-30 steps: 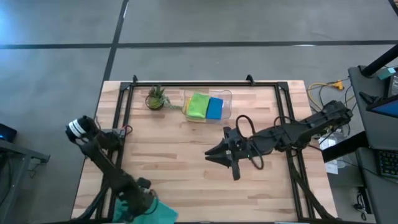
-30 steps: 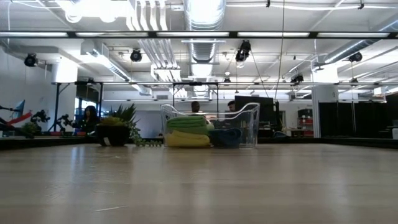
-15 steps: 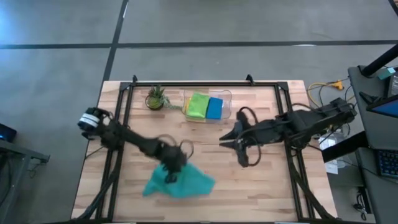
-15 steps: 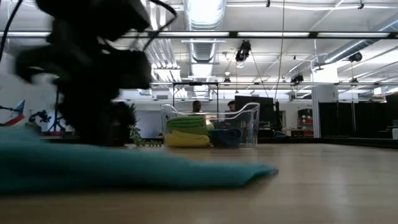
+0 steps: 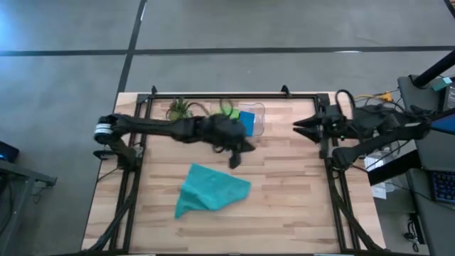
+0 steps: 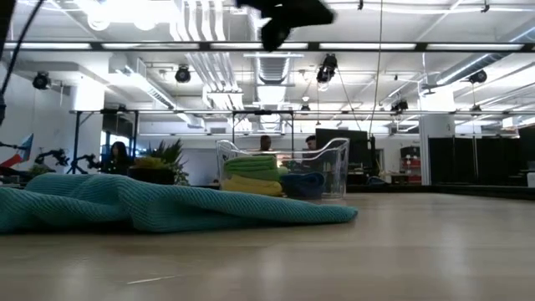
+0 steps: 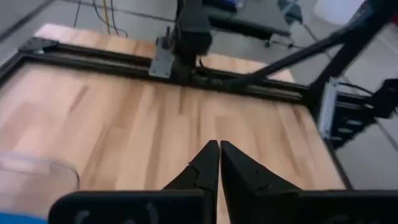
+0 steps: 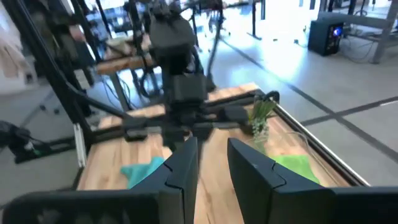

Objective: Fold microfiber towels
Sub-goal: Fold the light blue microfiber towel

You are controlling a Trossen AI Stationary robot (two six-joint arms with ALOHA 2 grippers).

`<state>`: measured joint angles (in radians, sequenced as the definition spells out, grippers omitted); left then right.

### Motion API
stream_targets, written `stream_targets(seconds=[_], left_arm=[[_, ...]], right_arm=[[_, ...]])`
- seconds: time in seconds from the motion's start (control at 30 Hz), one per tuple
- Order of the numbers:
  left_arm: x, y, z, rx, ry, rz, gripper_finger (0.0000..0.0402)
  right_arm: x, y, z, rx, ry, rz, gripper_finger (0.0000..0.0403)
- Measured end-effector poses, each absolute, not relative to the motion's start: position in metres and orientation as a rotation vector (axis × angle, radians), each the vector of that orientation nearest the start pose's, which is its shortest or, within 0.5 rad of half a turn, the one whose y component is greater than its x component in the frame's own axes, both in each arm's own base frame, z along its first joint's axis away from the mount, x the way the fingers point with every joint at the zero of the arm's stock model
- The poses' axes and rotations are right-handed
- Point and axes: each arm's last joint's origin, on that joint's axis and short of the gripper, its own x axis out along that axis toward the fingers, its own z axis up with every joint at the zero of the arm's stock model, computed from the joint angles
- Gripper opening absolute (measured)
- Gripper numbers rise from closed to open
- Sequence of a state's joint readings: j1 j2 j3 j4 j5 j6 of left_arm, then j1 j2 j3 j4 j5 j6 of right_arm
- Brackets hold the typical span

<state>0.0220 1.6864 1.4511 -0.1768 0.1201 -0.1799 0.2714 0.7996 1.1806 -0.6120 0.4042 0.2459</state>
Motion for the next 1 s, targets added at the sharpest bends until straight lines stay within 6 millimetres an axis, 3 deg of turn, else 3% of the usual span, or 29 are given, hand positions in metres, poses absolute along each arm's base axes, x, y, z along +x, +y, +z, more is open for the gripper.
stream_targets(seconds=[0.27, 0.5, 0.63, 0.73, 1.0], left_arm=[[0.472, 0.026, 0.344, -0.182, 0.403, -0.152, 0.0], [0.525, 0.028, 0.335, -0.181, 0.411, -0.256, 0.0], [0.527, 0.03, 0.321, -0.257, 0.407, -0.296, 0.0], [0.522, 0.034, 0.324, -0.271, 0.445, -0.283, 0.0], [0.489, 0.037, 0.38, -0.178, 0.354, -0.213, 0.0]], right_arm=[[0.108, 0.018, 0.396, 0.214, 0.173, -0.154, 0.0083], [0.105, 0.017, 0.388, 0.22, 0.168, -0.154, 0.0083], [0.104, 0.017, 0.387, 0.213, 0.167, -0.153, 0.0083], [0.102, 0.017, 0.387, 0.211, 0.159, -0.152, 0.0083], [0.104, 0.017, 0.385, 0.198, 0.163, -0.153, 0.0083]])
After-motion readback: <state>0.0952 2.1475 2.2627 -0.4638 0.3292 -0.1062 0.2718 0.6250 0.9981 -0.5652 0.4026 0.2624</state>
